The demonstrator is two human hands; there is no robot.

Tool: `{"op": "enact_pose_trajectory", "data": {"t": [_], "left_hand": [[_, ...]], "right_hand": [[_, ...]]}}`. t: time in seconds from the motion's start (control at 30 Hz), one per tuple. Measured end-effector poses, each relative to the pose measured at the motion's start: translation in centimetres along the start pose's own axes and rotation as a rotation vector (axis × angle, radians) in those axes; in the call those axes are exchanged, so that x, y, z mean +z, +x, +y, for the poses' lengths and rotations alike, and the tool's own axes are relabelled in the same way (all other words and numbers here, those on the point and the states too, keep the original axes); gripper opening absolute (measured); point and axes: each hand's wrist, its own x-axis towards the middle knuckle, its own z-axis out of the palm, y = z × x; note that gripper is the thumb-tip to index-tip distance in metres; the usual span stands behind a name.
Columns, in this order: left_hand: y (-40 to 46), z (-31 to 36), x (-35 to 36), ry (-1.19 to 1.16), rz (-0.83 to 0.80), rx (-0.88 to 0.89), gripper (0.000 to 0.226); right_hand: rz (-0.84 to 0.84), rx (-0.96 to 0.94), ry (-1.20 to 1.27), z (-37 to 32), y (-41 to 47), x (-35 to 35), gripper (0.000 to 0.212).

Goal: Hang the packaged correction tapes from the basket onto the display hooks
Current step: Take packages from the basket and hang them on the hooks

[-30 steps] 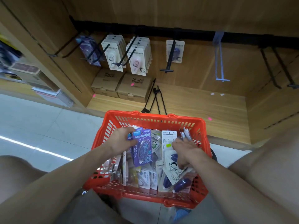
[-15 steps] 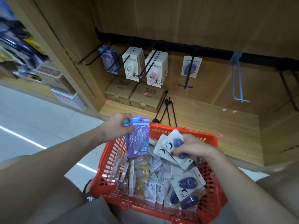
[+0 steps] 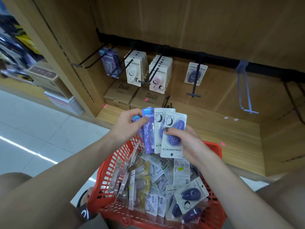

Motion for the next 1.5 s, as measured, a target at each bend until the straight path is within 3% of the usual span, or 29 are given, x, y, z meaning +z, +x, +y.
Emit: {"op": "enact_pose_trajectory", "data": {"t": [0.4,0.6,0.9,1.1,1.2,1.3,1.5], "left_hand": [[1.1,-0.1,1.4,-0.169,-0.017,-0.003,0.038],[1.5,-0.2,1.6,-0.177,-0.042,0.047,0.008],[2.6,-1.1,1.7,-0.089,0.024,0.064,0.014],[3.4,-1.8,1.0,-0.022,0.097,0.077,0.021],[3.4,-1.9,1.5,0.056,0.079,0.093,0.015],[3.0,-1.9,2.1,0.062,0.027,0.107,0.011],[2.6,-1.7,2.4,0.094,-0.04,0.084,0.013]], "right_hand": [[-0.066,-0.012,0.061,-0.7,0.0,1.7,0.035],[-0.063,-0.047,-0.052,-0.5,0.0,1.6,0.037],[-0.164,-0.009,-0.06,0.1,-0.1,0.7,0.036],[0.145,-0.033,0.024,-0.7,-0.5,-0.5,0.042],[0.284,-0.048,0.017,-1.3,-0.6,-0.9,0.06],[0.321,-0.125,-0.054,-1.8,-0.6,-1.0,0.086],[0.482,-0.167,0.189,-1.8,-0.1,-1.3,0.061]]}}
